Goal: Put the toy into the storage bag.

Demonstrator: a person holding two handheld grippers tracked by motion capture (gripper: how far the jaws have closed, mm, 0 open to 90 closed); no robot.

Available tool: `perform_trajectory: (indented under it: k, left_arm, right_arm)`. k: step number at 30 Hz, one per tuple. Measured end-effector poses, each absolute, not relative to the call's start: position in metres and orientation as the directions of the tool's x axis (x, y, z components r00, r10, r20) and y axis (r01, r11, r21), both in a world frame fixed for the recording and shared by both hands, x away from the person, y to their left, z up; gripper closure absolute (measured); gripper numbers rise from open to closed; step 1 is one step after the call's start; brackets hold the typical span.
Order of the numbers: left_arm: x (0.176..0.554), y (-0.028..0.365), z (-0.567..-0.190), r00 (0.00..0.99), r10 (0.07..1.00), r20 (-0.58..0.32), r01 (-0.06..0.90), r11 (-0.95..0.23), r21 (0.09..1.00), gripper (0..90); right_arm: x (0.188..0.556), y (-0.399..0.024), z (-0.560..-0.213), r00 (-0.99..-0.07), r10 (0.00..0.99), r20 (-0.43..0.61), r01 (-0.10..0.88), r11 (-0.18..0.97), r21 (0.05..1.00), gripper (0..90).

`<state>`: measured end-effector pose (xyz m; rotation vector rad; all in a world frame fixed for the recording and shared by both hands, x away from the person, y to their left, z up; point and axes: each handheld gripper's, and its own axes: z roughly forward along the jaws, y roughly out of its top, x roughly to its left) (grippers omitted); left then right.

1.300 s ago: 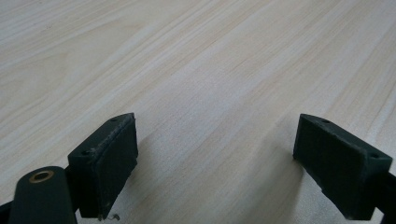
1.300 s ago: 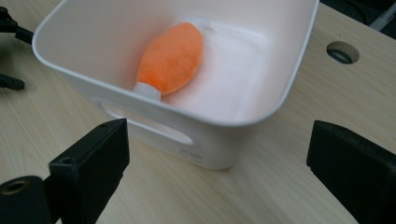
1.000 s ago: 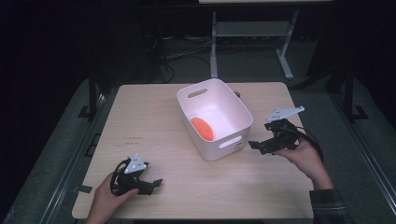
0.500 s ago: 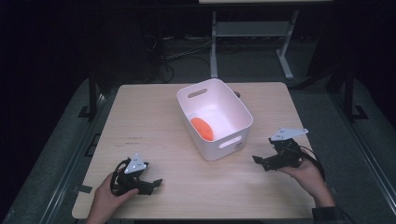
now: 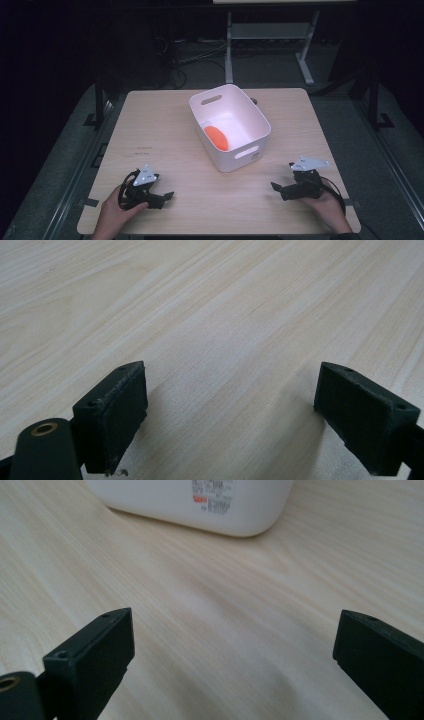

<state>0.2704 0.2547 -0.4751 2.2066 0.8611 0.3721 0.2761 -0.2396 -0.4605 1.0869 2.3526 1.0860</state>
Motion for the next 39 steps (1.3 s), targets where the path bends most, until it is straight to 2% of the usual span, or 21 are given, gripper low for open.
perform_trajectory:
  k: [12, 39]
  left_arm:
    - [0.27, 0.255, -0.475, 0.734, 0.679, 0.005, 0.469, -0.512, 0.72, 12.9]
    - [0.27, 0.255, -0.475, 0.734, 0.679, 0.005, 0.469, -0.512, 0.72, 12.9]
  right_arm:
    - [0.266, -0.248, -0.482, -0.642, 0.766, 0.031, 0.553, 0.435, 0.711, 2.5]
    - [0.265, -0.252, -0.483, -0.637, 0.77, 0.029, 0.56, 0.437, 0.704, 2.1]
